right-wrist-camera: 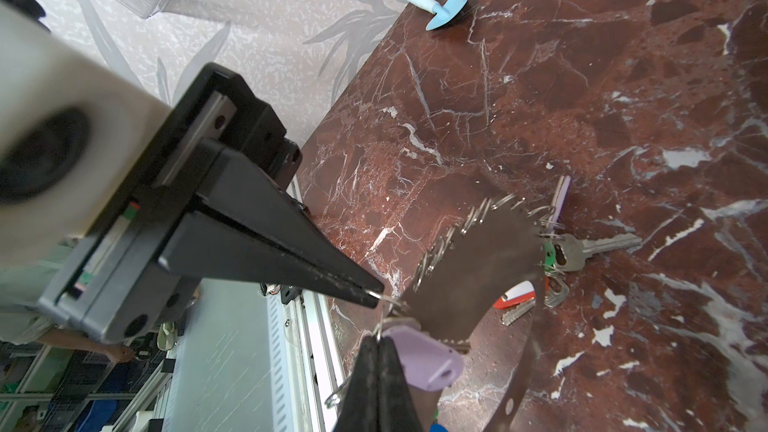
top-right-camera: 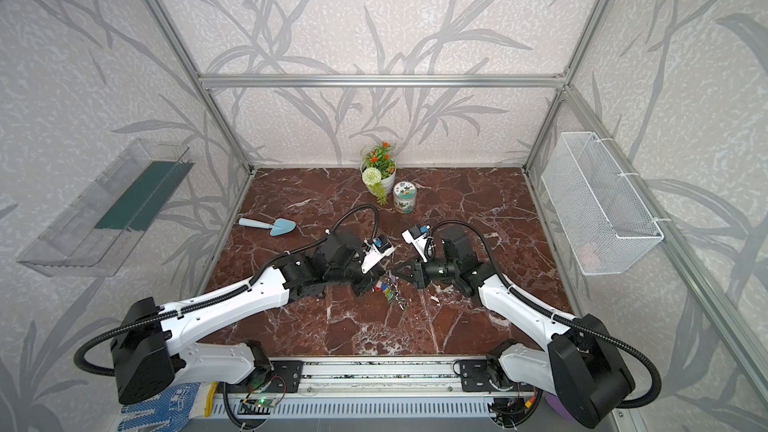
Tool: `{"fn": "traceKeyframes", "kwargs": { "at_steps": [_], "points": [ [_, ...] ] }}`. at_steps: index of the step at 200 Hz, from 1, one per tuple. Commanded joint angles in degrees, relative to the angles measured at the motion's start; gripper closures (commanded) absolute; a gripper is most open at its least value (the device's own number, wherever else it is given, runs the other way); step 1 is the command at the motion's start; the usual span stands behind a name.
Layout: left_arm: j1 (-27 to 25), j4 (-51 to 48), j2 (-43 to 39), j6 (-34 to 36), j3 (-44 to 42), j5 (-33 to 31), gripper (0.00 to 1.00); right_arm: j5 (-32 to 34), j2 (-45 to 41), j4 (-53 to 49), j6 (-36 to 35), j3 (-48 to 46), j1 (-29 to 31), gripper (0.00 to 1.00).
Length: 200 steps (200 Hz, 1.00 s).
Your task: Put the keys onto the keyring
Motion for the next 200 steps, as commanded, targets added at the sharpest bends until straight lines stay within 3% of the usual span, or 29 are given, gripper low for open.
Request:
{"fn": "traceKeyframes", "kwargs": {
  "at_steps": [1,200],
  "points": [
    [-0.4,3.1,-0.2,0.7,1.5,0.3,1.00,-0.9,-0.7,1.6,0.1,1.1,0.3,1.00],
    [-2.3,5.3,-2.8,3.1,-1.2,0.0,1.00,-0.1,2.0,5.6,4.9,-0.5,-1.7,1.00]
  ]
}}
